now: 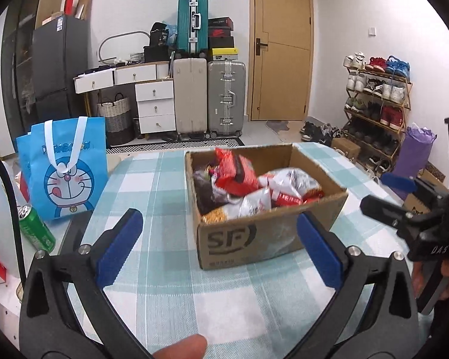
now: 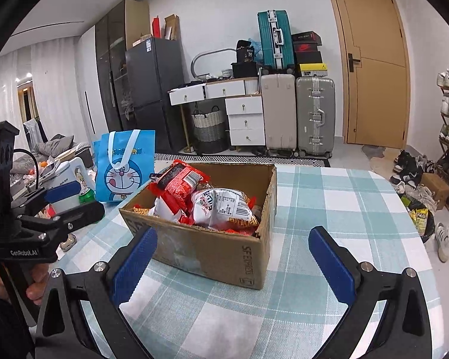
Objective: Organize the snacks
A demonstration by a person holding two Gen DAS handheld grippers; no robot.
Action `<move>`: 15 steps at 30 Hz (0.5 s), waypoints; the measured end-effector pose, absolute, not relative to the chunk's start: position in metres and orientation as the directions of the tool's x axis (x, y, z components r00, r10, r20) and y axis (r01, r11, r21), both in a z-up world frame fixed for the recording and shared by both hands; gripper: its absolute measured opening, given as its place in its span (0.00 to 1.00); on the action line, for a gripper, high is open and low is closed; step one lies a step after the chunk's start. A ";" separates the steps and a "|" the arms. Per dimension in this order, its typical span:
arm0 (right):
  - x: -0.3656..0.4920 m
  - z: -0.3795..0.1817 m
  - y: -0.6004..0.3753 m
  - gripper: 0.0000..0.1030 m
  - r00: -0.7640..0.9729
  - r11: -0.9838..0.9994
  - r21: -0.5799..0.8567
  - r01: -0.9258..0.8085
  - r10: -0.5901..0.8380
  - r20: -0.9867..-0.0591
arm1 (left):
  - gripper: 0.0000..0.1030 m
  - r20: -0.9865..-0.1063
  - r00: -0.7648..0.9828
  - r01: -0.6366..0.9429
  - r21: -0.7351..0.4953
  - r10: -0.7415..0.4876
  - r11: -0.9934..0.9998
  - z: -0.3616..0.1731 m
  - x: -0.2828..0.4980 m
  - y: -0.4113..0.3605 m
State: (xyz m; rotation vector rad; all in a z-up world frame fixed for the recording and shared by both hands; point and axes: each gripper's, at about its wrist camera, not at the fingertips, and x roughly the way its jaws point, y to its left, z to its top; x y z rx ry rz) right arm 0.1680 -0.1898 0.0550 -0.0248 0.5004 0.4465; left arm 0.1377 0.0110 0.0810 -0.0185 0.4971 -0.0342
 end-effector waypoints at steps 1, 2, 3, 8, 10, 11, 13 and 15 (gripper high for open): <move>0.164 0.053 -0.189 0.99 0.787 0.903 0.079 -0.422 0.408 -0.462 | 0.99 -0.478 0.878 0.027 -0.022 -0.034 0.999 0.077 0.135 0.012; 0.162 0.051 -0.190 0.99 0.791 0.903 0.073 -0.424 0.409 -0.455 | 0.99 -0.476 0.879 0.024 -0.019 -0.030 1.000 0.073 0.133 0.012; 0.159 0.049 -0.189 0.99 0.796 0.902 0.068 -0.427 0.411 -0.445 | 0.99 -0.474 0.880 0.022 -0.019 -0.028 1.000 0.068 0.131 0.012; 0.149 0.037 -0.186 0.99 0.808 0.898 0.046 -0.439 0.416 -0.418 | 1.00 -0.448 0.894 0.018 -0.012 -0.021 1.000 0.052 0.125 0.013; 0.147 0.034 -0.185 0.99 0.808 0.896 0.044 -0.442 0.419 -0.414 | 1.00 -0.441 0.897 0.007 -0.007 -0.010 1.000 0.048 0.125 0.013; 0.146 0.033 -0.185 0.99 0.809 0.895 0.043 -0.445 0.422 -0.410 | 1.00 -0.440 0.898 0.007 -0.013 -0.012 1.000 0.045 0.125 0.014; 0.144 0.032 -0.184 0.99 0.813 0.893 0.038 -0.449 0.425 -0.398 | 0.99 -0.431 0.902 0.007 -0.029 -0.018 1.000 0.041 0.126 0.016; 0.142 0.030 -0.183 0.99 0.819 0.893 0.032 -0.449 0.425 -0.386 | 1.00 -0.423 0.906 0.003 -0.037 -0.019 0.999 0.039 0.127 0.019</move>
